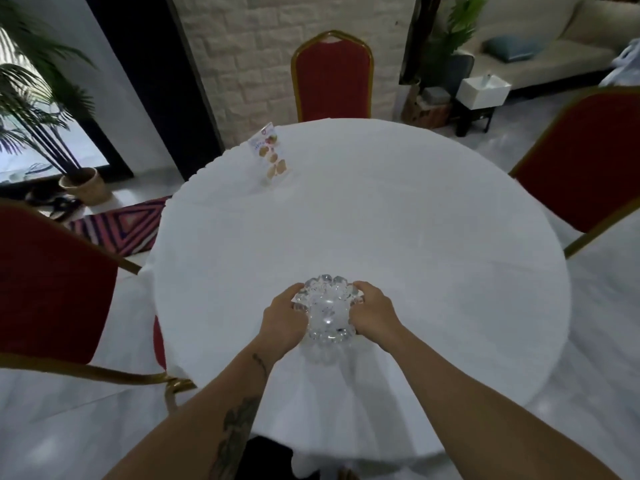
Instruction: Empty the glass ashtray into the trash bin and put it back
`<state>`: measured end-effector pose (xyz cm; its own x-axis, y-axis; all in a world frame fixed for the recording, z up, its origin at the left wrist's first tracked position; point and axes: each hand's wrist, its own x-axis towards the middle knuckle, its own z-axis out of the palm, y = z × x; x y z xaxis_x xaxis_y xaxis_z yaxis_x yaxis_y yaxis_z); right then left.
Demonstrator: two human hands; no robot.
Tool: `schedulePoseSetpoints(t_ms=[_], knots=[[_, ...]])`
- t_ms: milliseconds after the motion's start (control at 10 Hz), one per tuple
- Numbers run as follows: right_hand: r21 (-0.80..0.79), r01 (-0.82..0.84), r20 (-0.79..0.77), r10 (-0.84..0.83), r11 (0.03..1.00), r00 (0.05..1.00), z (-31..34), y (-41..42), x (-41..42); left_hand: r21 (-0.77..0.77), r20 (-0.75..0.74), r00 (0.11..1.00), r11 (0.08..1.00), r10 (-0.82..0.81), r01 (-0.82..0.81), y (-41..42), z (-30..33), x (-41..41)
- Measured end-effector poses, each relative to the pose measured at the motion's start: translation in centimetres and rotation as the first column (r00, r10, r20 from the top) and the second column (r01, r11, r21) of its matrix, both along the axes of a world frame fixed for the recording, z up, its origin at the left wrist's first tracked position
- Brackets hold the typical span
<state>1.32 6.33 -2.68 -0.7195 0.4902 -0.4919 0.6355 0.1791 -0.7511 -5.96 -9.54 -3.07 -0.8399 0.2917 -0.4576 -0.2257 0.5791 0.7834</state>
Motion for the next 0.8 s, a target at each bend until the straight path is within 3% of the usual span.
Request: schedulePoseSetpoints(t_ms=[400, 800], knots=[[0.025, 0.017, 0.001, -0.017, 1.000, 1.000, -0.5, 3.2, -1.2, -0.072, -0.045, 0.999, 0.997, -0.027, 0.024, 4.7, -1.3, -1.1], [0.051, 0.023, 0.003, -0.023, 0.998, 1.000, 1.1, 2.6, 1.7, -0.151, -0.067, 0.993, 0.985, -0.098, 0.087, 2.7, 0.0, -0.3]])
